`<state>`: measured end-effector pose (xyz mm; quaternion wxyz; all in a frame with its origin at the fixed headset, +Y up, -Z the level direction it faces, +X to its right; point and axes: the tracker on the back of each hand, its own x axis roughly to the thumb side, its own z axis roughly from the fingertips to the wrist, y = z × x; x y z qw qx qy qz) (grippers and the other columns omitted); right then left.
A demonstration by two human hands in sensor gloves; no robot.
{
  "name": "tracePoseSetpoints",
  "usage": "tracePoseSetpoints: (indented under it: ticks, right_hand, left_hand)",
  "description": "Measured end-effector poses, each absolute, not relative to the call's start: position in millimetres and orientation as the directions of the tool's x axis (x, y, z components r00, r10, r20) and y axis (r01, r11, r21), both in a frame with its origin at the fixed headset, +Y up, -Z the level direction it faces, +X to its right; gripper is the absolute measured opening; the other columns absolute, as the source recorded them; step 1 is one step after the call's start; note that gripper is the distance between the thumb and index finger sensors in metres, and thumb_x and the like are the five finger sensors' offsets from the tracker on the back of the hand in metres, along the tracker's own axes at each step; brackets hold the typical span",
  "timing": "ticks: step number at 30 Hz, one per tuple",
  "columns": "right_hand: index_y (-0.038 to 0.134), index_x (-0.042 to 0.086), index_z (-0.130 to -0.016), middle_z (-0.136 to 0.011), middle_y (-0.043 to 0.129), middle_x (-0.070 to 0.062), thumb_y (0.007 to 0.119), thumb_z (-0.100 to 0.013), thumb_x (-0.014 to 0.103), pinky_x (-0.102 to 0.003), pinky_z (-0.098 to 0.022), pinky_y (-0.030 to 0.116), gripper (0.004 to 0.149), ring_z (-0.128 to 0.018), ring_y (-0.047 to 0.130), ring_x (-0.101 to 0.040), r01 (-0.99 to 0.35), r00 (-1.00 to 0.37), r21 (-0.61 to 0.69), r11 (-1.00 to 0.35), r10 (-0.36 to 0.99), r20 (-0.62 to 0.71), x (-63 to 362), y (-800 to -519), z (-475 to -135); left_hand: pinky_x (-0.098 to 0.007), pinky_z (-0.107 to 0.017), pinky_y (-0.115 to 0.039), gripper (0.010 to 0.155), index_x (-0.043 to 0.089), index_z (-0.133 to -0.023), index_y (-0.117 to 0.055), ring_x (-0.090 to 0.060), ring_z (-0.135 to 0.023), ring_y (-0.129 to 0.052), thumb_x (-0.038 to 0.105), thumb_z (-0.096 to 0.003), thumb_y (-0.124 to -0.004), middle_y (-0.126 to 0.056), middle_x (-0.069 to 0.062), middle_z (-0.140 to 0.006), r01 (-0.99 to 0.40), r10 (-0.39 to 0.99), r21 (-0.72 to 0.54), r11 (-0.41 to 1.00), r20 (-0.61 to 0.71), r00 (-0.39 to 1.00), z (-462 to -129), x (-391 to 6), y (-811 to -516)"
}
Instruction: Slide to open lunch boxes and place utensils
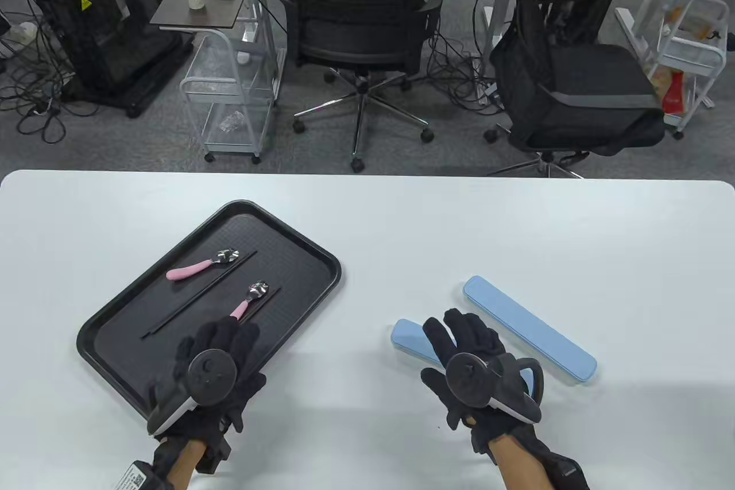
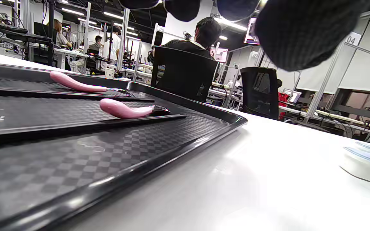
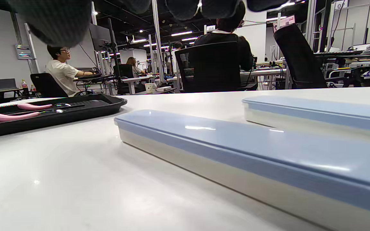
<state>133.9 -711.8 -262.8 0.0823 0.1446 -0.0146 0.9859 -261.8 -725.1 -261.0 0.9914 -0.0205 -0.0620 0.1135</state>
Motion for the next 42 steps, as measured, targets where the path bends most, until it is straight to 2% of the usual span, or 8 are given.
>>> tracePoseSetpoints:
  ticks: [17,23,26,29,34,39,42]
  right_hand:
    - [0.032,0.035,-0.109,-0.115,0.025,-0.013,0.074,-0.049,0.056,-0.062,-0.074,0.04,0.076,-0.107,0.035,-0.044,-0.168,-0.947,0.002,-0.986,0.162,0.277,135.6,-714.0,-265.0]
    - [0.032,0.034,-0.109,-0.115,0.026,-0.012,0.076,-0.048,0.055,-0.063,-0.074,0.041,0.078,-0.107,0.036,-0.044,-0.15,-0.955,0.032,-0.988,0.154,0.253,138.0,-722.7,-271.4]
    - [0.033,0.031,-0.11,-0.115,0.029,-0.013,0.077,-0.047,0.055,-0.063,-0.073,0.042,0.08,-0.106,0.039,-0.044,-0.125,-0.972,0.094,-0.988,0.141,0.188,147.6,-734.4,-285.8]
    - [0.032,0.029,-0.11,-0.115,0.029,-0.013,0.079,-0.046,0.057,-0.063,-0.073,0.042,0.084,-0.106,0.04,-0.045,-0.17,-0.97,0.193,-0.967,0.198,0.141,157.5,-746.6,-297.1]
    - [0.032,0.029,-0.11,-0.115,0.033,-0.013,0.081,-0.044,0.059,-0.063,-0.073,0.044,0.087,-0.105,0.045,-0.044,-0.128,-0.977,0.292,-0.948,0.171,0.128,163.1,-760.9,-304.0]
    - [0.032,0.03,-0.109,-0.113,0.042,-0.012,0.084,-0.044,0.055,-0.062,-0.073,0.047,0.088,-0.102,0.055,-0.041,-0.07,-0.988,0.355,-0.932,0.114,0.105,160.4,-770.1,-312.7]
    - [0.033,0.03,-0.109,-0.112,0.043,-0.01,0.085,-0.044,0.053,-0.062,-0.073,0.049,0.086,-0.1,0.057,-0.039,-0.056,-0.991,0.349,-0.935,0.095,0.095,160.2,-773.0,-315.7]
  left_hand:
    - [-0.062,-0.073,-0.022,0.08,0.041,-0.104,-0.035,-0.035,-0.109,-0.027,0.057,-0.0383,-0.078,-0.028,0.002,-0.115,-0.248,0.252,-0.047,0.968,0.127,0.959,-260.0,-263.2,-723.7]
    - [-0.062,-0.073,-0.022,0.08,0.041,-0.104,-0.035,-0.035,-0.109,-0.027,0.057,-0.0385,-0.078,-0.028,0.002,-0.115,-0.254,0.257,-0.043,0.966,0.13,0.958,-259.3,-263.6,-723.2]
    - [-0.062,-0.073,-0.022,0.08,0.041,-0.104,-0.035,-0.035,-0.109,-0.027,0.057,-0.0385,-0.078,-0.028,0.002,-0.115,-0.264,0.267,-0.041,0.964,0.128,0.955,-258.8,-264.8,-723.0]
    - [-0.062,-0.073,-0.022,0.08,0.041,-0.104,-0.035,-0.035,-0.109,-0.028,0.057,-0.0386,-0.078,-0.028,0.002,-0.115,-0.268,0.271,-0.042,0.962,0.127,0.954,-258.6,-265.3,-723.1]
    - [-0.062,-0.073,-0.022,0.08,0.041,-0.104,-0.035,-0.035,-0.109,-0.028,0.057,-0.0386,-0.078,-0.028,0.002,-0.115,-0.274,0.277,-0.043,0.961,0.133,0.952,-258.3,-264.7,-723.0]
    - [-0.062,-0.073,-0.022,0.08,0.041,-0.104,-0.035,-0.035,-0.109,-0.028,0.057,-0.0386,-0.078,-0.028,0.002,-0.115,-0.274,0.277,-0.042,0.961,0.138,0.951,-258.4,-264.4,-723.5]
    - [-0.062,-0.073,-0.022,0.08,0.041,-0.104,-0.035,-0.035,-0.109,-0.028,0.057,-0.0386,-0.078,-0.028,0.002,-0.115,-0.279,0.283,-0.044,0.959,0.135,0.95,-258.7,-265.3,-723.5]
